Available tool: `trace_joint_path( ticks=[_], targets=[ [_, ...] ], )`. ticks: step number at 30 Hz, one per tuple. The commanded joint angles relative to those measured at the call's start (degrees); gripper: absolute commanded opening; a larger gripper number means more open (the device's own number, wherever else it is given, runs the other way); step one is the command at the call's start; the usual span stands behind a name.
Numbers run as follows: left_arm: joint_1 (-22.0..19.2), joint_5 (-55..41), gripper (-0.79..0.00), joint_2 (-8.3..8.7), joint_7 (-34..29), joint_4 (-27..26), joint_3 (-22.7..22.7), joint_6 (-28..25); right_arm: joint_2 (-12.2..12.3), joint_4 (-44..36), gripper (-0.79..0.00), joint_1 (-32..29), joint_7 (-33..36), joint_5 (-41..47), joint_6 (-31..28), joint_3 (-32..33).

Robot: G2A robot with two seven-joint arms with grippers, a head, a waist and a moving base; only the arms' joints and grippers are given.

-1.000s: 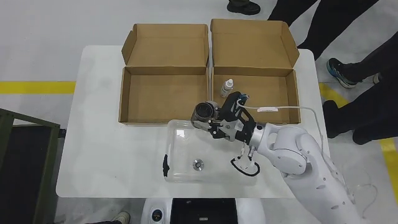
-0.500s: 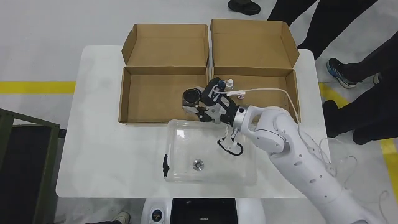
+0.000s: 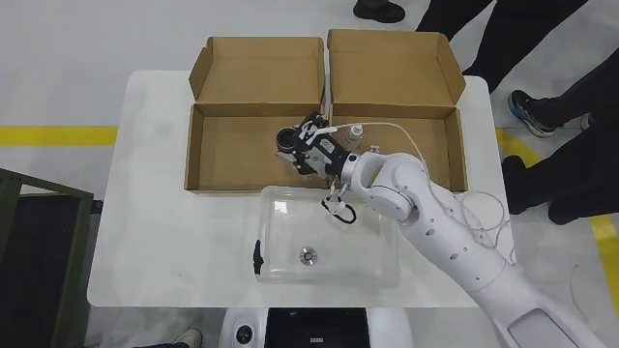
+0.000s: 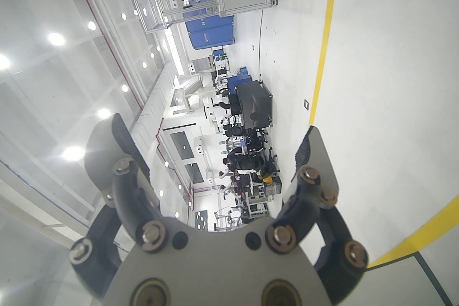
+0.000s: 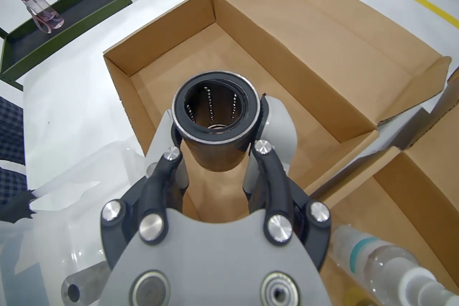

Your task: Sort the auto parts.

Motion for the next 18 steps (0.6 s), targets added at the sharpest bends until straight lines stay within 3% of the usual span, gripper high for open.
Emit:
trace_joint_path(
  ticks=[1, 13, 18],
  targets=[
    [0.0, 0.0, 0.0, 0.0, 0.0, 0.0, 0.0, 0.0, -0.4, 1.0, -0.785, 0.7, -0.2, -0.4, 0.5, -0.5],
    [0.0, 0.0, 0.0, 0.0, 0.0, 0.0, 0.0, 0.0, -2.9, 6.5, -0.785, 3.7, -1.4, -5.2, 4.8, -3.2],
    [0.0, 0.0, 0.0, 0.0, 0.0, 0.0, 0.0, 0.0, -3.6, 8.4, -0.656, 4.3, -0.9, -7.0, 5.5, -3.7]
  ],
)
